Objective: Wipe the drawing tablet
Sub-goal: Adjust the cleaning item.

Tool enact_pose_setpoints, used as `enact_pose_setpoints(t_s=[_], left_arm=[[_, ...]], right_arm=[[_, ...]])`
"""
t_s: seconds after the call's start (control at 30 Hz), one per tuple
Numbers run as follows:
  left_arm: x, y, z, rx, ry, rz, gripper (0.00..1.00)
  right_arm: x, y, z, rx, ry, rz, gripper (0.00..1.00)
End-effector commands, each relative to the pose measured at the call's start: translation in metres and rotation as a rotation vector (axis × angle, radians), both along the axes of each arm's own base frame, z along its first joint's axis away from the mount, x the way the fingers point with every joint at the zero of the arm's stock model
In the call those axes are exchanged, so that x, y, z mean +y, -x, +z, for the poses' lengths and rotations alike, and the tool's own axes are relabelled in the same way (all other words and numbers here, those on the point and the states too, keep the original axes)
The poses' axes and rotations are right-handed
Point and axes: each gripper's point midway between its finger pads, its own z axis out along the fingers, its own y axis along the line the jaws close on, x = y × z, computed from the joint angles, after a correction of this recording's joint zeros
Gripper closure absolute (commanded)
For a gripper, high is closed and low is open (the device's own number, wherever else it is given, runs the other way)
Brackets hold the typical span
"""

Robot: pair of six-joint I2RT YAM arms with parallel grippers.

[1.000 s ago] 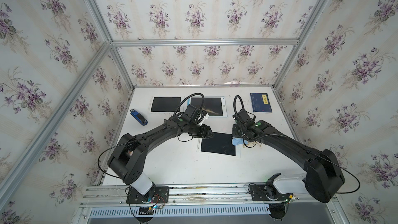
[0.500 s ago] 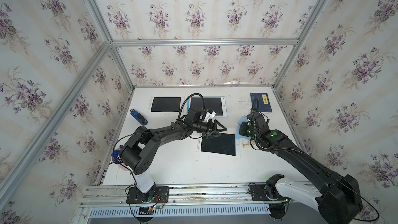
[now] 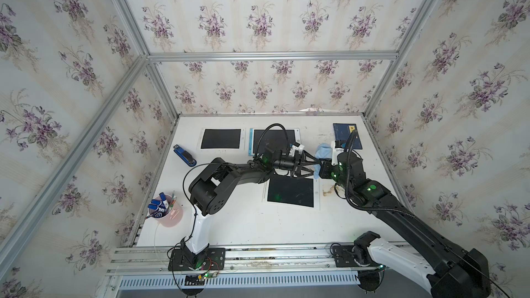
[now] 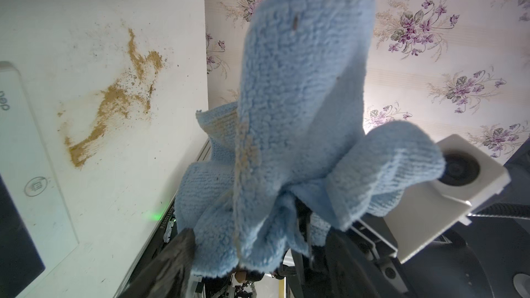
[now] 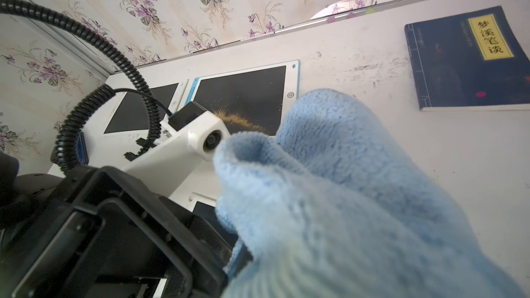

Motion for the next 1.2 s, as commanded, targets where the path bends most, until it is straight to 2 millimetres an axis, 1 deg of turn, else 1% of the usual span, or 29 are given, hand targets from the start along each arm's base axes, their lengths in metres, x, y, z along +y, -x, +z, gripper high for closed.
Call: enact_pose_setpoints(t_s=[0.0,0.2,0.3,0.4,0.53,0.6,0.63,0.67,0.7,0.73,0.77,0.83,0.87,0.9,0.97,1.0,1.03,1.07,1.1,1.17], left_arm=[[-0.006,-0.004,0.016,-0.017,0.054,0.007,0.26],[-0.016,-0.008,0.021,-0.001,0.093,0.006,0.26],[-0.018,-0.007,0.024,0.004,0.115,-0.001,0.27],[-0.019,-0.005,0.022,0.010,0.120,-0.006,0.28],[-0.017,-0.004,0.024,0.014,0.144,-0.003,0.29],[-0.016,-0.003,0.026,0.011,0.157,-0.005,0.33],[-0.015,-0.003,0.026,0.012,0.162,-0.002,0.37],[-0.015,-0.002,0.026,0.013,0.166,-0.004,0.41],[-0.014,-0.002,0.026,0.014,0.169,-0.003,0.50],[-0.014,-0.001,0.026,0.013,0.171,-0.005,0.59],[-0.013,-0.002,0.024,0.018,0.171,-0.003,0.65],[-0.013,-0.001,0.021,0.024,0.171,-0.005,0.75],[-0.012,-0.001,0.021,0.025,0.175,-0.005,0.78],[-0.012,-0.001,0.021,0.029,0.177,-0.005,0.80],[-0.012,-0.002,0.021,0.029,0.179,-0.004,0.84],[-0.012,-0.002,0.021,0.026,0.180,-0.005,0.85],[-0.011,-0.003,0.020,0.026,0.177,-0.005,0.86],[-0.010,-0.004,0.019,0.026,0.174,-0.003,0.86],[-0.009,-0.005,0.017,0.026,0.169,-0.001,0.85],[-0.005,-0.009,0.014,0.024,0.163,0.009,0.86]], right_arm=[[0.012,-0.003,0.008,-0.058,-0.015,0.066,1.00],[0.036,0.004,-0.003,-0.039,-0.116,0.179,1.00],[0.043,0.007,0.000,-0.058,-0.162,0.211,1.00],[0.051,0.010,0.007,-0.077,-0.209,0.251,1.00],[0.059,0.010,0.000,-0.034,-0.235,0.276,1.00],[0.062,0.011,-0.006,-0.010,-0.245,0.290,1.00],[0.062,0.011,-0.008,-0.003,-0.243,0.283,1.00],[0.059,0.009,-0.010,0.004,-0.238,0.262,1.00],[0.055,0.008,-0.011,0.004,-0.230,0.239,1.00],[0.050,0.007,-0.010,-0.005,-0.217,0.216,0.93],[0.047,0.006,-0.007,-0.017,-0.211,0.203,0.90],[0.041,0.007,0.002,-0.048,-0.203,0.191,0.89],[0.038,0.007,0.006,-0.059,-0.197,0.179,0.83],[0.036,0.007,0.010,-0.066,-0.189,0.170,0.73],[0.031,0.006,0.017,-0.070,-0.167,0.160,0.42],[0.028,0.006,0.021,-0.071,-0.155,0.151,0.31],[0.024,0.006,0.025,-0.074,-0.141,0.136,0.20],[0.021,0.007,0.030,-0.083,-0.128,0.125,0.14],[0.017,0.008,0.034,-0.092,-0.118,0.114,0.11],[0.007,0.009,0.043,-0.106,-0.104,0.079,0.11]])
